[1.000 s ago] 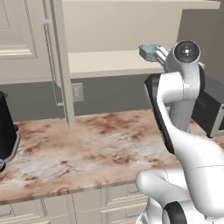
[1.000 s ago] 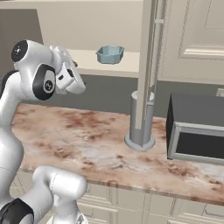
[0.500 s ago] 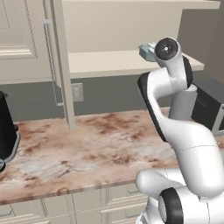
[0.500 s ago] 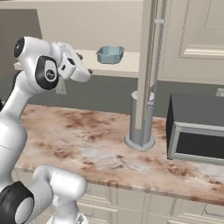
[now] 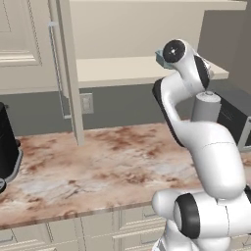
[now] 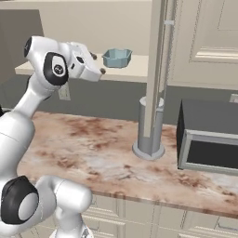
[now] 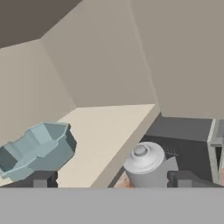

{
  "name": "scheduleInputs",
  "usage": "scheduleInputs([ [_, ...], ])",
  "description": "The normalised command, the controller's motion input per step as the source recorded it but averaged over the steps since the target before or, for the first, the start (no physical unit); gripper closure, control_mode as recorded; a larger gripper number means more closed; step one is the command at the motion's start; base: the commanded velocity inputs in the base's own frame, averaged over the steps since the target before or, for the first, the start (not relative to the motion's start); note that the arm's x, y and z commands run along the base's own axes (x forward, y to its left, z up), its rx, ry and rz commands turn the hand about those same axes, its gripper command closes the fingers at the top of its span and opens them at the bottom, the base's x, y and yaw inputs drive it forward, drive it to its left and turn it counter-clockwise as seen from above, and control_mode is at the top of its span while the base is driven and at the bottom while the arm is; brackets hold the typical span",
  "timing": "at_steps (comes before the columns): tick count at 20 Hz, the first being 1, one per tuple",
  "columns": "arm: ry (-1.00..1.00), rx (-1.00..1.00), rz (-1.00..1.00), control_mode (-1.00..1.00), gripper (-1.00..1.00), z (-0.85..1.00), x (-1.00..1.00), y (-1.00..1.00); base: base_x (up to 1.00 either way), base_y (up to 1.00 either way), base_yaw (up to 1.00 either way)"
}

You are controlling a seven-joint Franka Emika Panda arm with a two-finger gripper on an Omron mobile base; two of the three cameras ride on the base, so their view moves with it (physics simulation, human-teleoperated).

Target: Retrieve the tupperware and aluminum foil from the cabinet and place them on the dining counter near the plate with lemons to prepare for storing leftovers.

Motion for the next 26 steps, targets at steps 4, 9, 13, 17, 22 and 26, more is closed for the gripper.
scheduleInputs([
  [4,0.01,0.0,-0.05,-1.0,-1.0,0.06,0.14,-0.18,0.0,0.0,0.0],
  [9,0.05,0.0,0.0,-1.0,-1.0,0.05,0.26,-0.02,0.0,0.0,0.0],
  [13,0.08,0.0,0.0,-1.0,-1.0,0.0,0.42,0.0,0.0,0.0,0.0],
  [17,0.08,0.0,0.0,-1.0,-1.0,0.0,0.49,0.0,0.0,0.0,0.0],
  [22,0.04,0.02,0.0,-1.0,-1.0,0.0,0.53,0.0,0.0,0.0,0.0],
  [26,0.03,0.02,0.0,-1.0,-1.0,-0.04,0.47,0.0,0.0,0.0,0.0],
])
